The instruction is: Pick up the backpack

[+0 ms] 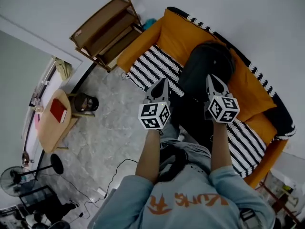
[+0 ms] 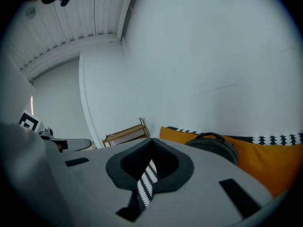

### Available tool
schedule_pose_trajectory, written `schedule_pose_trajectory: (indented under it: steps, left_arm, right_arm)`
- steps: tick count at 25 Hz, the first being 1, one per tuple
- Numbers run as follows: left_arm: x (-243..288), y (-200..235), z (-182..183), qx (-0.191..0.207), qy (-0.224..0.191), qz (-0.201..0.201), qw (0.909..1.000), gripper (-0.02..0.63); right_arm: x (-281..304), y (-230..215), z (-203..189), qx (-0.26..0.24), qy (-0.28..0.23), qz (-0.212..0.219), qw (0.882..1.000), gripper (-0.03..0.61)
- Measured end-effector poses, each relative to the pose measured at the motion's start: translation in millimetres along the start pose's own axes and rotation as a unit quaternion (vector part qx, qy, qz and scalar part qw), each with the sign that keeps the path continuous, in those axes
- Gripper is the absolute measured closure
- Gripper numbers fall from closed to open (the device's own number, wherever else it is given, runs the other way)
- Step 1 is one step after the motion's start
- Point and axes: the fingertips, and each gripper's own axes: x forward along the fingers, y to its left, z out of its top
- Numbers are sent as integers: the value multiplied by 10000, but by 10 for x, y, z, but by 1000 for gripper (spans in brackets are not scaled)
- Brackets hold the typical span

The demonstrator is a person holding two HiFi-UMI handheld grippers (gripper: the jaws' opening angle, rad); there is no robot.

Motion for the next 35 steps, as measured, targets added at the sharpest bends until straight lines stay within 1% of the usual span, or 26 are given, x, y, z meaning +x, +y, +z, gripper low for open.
schedule_pose_trajectory:
  steps: [4, 9, 13, 19, 25, 35]
  left_arm:
    - [413, -65, -171, 65, 459, -331, 9984, 594]
    - [906, -163, -402, 154, 953, -722, 9927, 594]
    - [1233, -243, -630, 212, 1331, -1016, 9857, 594]
    - [1660, -311, -912, 254, 1772, -1405, 9738, 594]
    - [1986, -231, -1308, 269, 2240, -1567, 9615, 594]
    - [2430, -124, -1976, 413, 2867, -1799, 9401, 594]
  right_arm:
    - [119, -314, -191, 332, 162, -422, 9984, 580]
    - [233, -699, -402, 676, 310, -935, 9928, 580]
    - [276, -985, -558, 901, 387, -1326, 9863, 580]
    - [300, -1306, -768, 1192, 481, -1877, 9738, 580]
    - [258, -1590, -1081, 1471, 639, -2345, 9588, 580]
    - [374, -1845, -1627, 1683, 994, -2816, 9394, 580]
